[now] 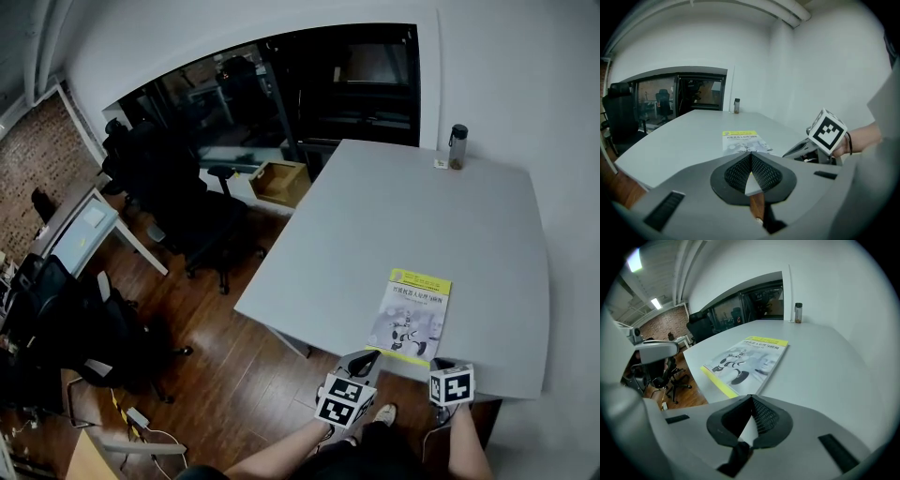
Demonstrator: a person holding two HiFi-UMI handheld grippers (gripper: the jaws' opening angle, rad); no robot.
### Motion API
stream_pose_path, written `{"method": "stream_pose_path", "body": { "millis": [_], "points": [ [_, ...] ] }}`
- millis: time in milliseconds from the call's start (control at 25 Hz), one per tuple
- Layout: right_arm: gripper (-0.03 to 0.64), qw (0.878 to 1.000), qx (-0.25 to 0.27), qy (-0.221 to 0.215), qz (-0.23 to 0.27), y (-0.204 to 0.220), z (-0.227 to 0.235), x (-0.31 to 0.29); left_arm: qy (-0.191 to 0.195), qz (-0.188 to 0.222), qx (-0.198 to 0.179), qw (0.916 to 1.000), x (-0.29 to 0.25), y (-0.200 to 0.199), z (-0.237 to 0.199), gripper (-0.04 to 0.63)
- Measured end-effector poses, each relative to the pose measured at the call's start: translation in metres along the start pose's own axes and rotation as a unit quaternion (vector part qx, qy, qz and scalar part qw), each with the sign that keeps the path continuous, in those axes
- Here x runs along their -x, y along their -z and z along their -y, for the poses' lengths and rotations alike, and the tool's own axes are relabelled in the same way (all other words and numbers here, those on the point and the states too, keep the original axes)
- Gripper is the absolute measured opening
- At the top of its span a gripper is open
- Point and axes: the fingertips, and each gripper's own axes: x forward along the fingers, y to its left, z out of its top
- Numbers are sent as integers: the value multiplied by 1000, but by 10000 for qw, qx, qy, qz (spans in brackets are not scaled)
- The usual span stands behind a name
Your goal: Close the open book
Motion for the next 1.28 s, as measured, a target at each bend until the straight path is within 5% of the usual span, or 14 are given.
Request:
{"method": "stream_pose_path", "body": {
  "millis": [200,560,880,1280],
  "points": [
    [6,9998,32,-16,199,5,-24,18,25,148,-6,9999,34,4,11,5],
    [6,9903,251,-306,1332,-23,-78,89,313,514,-115,9981,76,-11,40,5],
    [6,9586,573,-503,2745,-73,-118,185,616,888,-337,9936,103,-58,64,5],
    [6,9241,696,-544,3717,-104,-147,255,830,1291,-691,9857,144,-101,86,5]
  ]
}}
